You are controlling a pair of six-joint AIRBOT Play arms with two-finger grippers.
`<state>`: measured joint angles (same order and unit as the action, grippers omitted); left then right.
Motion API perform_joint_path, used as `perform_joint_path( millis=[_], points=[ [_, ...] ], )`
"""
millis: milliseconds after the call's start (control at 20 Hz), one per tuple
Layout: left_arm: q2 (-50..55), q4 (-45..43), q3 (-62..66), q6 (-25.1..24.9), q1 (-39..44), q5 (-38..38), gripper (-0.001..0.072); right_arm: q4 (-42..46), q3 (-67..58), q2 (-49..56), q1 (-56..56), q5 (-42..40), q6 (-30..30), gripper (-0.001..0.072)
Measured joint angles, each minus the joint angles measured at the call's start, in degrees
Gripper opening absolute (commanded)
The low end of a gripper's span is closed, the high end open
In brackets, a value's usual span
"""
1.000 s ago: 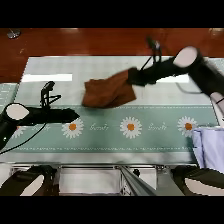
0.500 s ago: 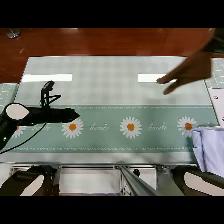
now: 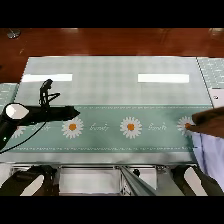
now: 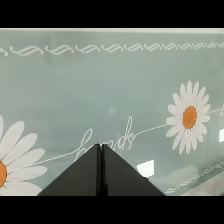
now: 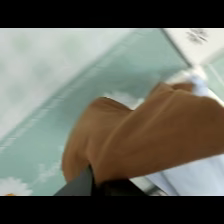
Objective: Fold the shirts.
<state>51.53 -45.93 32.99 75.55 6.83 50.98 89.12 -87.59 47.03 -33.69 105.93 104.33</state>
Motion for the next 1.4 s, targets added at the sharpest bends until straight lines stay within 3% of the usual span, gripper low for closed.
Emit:
perform_joint_path(
  millis=[350, 400, 450, 500, 650, 700, 750, 800, 850, 1050, 1150, 1250, 1400],
  points=[
    [0.07, 2.08, -0.02, -0.02, 0.0, -1.92, 0.0023, 19.65, 21.92, -15.17, -13.22, 0.0, -4.68, 0.0032],
    [0.07, 2.21, 0.0, -0.02, 0.0, -2.14, 0.0023, 21.27, 23.15, -15.87, -13.97, -0.35, -4.7, 0.0145],
    [0.07, 2.25, -0.02, -0.04, 0.0, -2.23, 0.0024, 22.62, 23.98, -16.26, -14.47, -0.7, -4.68, 0.0434],
    [0.07, 2.27, 0.0, -0.02, 0.0, -2.25, 0.0024, 23.96, 24.59, -16.46, -14.88, -1.14, -4.7, 0.0638],
    [0.11, 2.45, 0.0, -0.04, 0.0, -2.6, 0.0023, 24.3, 25.35, -14.93, -15.45, -2.38, -5.2, 0.0613],
    [0.13, 2.38, 0.28, -0.04, -0.13, -2.62, 0.0023, 22.56, 24.98, -13.68, -15.56, -3.28, -5.53, 0.0575],
    [0.31, 2.62, 1.46, -0.04, -0.59, -2.6, 0.0023, 19.78, 24.26, -12.24, -15.61, -4.5, -5.79, 0.0446],
    [0.59, 2.71, 3.74, -0.09, -1.49, -2.58, 0.0023, 15.32, 22.99, -10.32, -15.61, -6.21, -5.77, 0.0209],
    [1.2, 3.06, 7.76, -0.33, -2.8, -2.49, 0.0022, 9.86, 21.46, -8.31, -15.34, -8.24, -5.75, 0.0025],
    [6.84, 3.61, 32.11, -1.62, -6.67, 2.05, 0.0021, -20.0, 13.53, 0.35, -4.55, -20.04, -9.97, 0.0028],
    [10.62, 1.86, 43.19, -0.98, -5.86, 5.84, 0.0021, -26.6, 10.73, 4.11, 7.93, -26.77, -12.98, 0.0028],
    [13.42, -5.03, 48.37, 1.36, -3.32, 11.04, 0.0021, -23.08, 10.21, 8.0, 21.64, -31.93, -12.92, 0.0027],
    [15.02, -17.05, 44.0, 4.52, 0.81, 15.41, 0.0023, -8.02, 15.69, 13.62, 37.44, -35.67, -7.13, 0.0027]
  ],
)
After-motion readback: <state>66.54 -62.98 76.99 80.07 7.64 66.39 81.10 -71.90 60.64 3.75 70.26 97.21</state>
